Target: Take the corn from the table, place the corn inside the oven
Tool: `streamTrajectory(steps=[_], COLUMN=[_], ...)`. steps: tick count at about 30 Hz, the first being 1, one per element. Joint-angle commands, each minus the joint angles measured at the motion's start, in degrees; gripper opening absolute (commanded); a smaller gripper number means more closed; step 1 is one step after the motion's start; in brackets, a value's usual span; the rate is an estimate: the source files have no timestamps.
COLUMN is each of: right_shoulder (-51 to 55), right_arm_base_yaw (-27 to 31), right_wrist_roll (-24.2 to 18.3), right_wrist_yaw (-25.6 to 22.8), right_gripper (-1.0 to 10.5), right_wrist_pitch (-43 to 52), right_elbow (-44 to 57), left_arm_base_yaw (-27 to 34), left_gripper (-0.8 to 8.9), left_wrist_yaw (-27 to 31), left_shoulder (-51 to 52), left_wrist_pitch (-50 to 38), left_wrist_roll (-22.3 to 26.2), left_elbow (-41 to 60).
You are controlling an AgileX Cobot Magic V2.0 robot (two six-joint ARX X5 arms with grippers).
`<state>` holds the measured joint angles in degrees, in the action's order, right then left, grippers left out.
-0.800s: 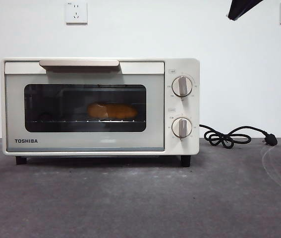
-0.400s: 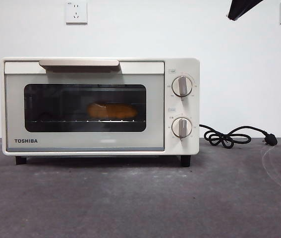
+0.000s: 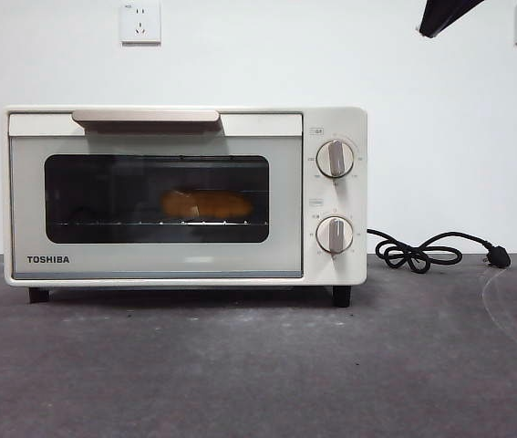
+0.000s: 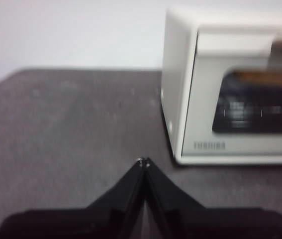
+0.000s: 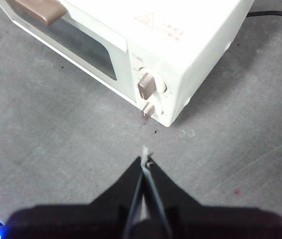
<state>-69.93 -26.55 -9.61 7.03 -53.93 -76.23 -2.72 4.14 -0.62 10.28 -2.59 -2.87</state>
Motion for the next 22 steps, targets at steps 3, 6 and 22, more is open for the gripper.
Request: streamTrajectory(steps=[3,6,22], right_shoulder=[-0.1,-0.1,-0.1], right_arm_base_yaw=[0.0,0.0,0.0], right_wrist_roll=[0.6,0.6,0.6], right_wrist_yaw=[-0.1,-0.1,-0.1], right_gripper=[-0.1,-0.1,-0.1], right_wrist_pitch=[0.4,0.3,0.4], right_elbow=[0.0,0.0,0.0], left_arm_base_yaw=[-0.6,-0.8,-1.0], left_gripper=[-0.04,-0.04,-0.04], left_wrist_yaw=[-0.2,-0.2,0.0], left_shoulder=[0.3,0.3,0.2], left_wrist_pitch=[1.3,1.5,1.2], left_wrist_roll=[0.1,0.1,0.3], left_elbow=[1.5,1.5,1.5])
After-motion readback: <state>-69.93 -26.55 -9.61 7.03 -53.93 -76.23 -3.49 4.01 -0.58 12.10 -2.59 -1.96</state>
